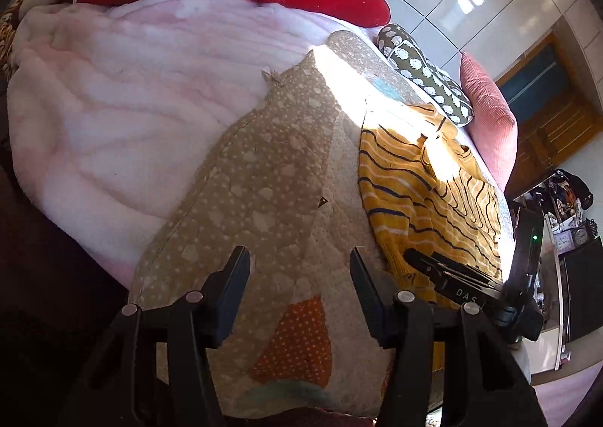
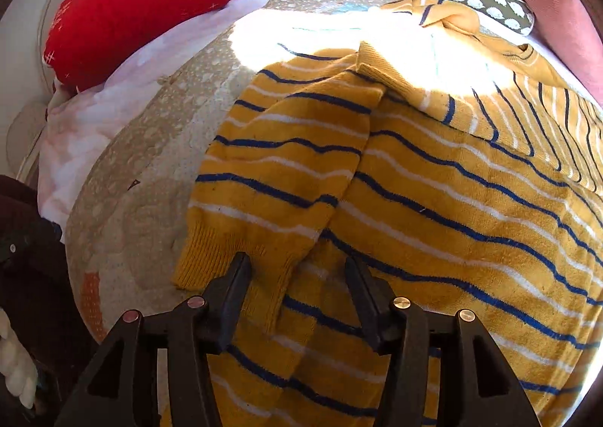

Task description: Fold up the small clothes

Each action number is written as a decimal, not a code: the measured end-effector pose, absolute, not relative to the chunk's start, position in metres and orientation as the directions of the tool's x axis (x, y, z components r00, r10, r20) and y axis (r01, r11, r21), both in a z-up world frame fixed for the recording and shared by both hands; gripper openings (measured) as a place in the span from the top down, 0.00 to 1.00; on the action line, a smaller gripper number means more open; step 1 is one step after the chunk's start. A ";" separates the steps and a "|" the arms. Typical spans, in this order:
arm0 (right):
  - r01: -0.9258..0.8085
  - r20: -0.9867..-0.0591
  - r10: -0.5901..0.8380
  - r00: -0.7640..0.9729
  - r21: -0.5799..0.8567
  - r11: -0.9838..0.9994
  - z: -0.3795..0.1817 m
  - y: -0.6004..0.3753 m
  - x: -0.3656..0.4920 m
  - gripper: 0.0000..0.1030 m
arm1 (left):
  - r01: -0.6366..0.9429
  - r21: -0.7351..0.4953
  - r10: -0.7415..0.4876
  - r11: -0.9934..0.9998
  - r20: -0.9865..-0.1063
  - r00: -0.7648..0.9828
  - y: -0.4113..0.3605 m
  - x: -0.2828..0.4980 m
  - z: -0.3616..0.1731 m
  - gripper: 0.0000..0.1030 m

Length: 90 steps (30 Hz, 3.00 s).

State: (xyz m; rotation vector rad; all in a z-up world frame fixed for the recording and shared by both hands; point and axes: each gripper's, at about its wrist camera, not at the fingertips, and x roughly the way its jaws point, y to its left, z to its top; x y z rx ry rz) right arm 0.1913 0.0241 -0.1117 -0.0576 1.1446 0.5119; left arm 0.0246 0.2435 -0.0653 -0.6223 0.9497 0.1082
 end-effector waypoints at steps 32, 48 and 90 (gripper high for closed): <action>-0.406 -0.603 0.335 0.724 0.020 0.914 0.193 -0.016 0.277 0.96 | -0.251 -0.425 -0.235 0.870 -0.804 0.547 0.195 0.038 -0.063 0.48; 0.093 -0.907 -0.064 0.416 -0.028 0.995 -0.057 -0.285 0.324 0.90 | -0.138 -0.314 -0.206 0.939 -0.837 0.507 0.134 0.101 -0.041 0.46; 0.014 -0.835 0.269 0.480 0.314 0.949 -0.081 -0.262 0.294 0.94 | -0.178 -0.179 -0.094 0.968 -0.910 0.405 0.122 0.351 -0.078 0.83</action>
